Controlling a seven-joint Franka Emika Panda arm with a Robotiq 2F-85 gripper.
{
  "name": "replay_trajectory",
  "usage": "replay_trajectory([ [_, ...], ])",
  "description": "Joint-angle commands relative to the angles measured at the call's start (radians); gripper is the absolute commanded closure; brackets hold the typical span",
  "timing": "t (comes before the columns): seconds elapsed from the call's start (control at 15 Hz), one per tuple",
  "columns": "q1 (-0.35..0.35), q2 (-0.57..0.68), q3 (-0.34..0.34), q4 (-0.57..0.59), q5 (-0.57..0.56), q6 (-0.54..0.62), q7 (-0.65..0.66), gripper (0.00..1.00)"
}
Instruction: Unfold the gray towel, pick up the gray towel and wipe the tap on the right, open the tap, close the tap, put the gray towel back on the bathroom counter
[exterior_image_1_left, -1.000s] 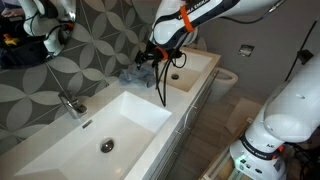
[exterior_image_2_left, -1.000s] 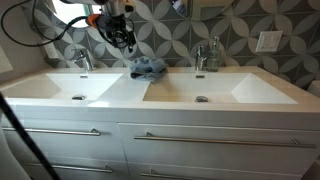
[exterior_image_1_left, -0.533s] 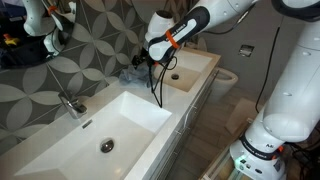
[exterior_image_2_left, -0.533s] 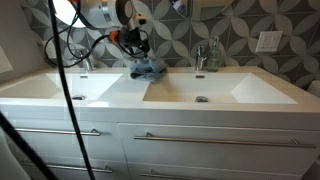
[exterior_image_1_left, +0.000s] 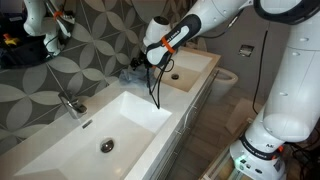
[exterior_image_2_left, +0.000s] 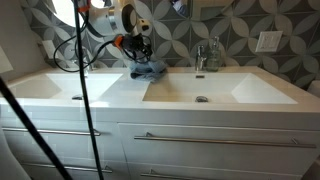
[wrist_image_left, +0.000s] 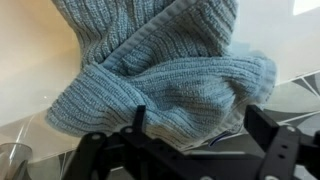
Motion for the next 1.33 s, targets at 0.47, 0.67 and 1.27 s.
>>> replay_trajectory([
  [0.47, 0.048, 0.146, -0.09, 0.102, -0.245, 0.156, -0.051, 0.0],
  [0.67, 0.032, 0.2, -0.065, 0.136, -0.251, 0.162, -0.11, 0.0],
  [1.27, 0.173, 0.245, -0.21, 0.197, -0.232, -0.018, -0.008, 0.74],
])
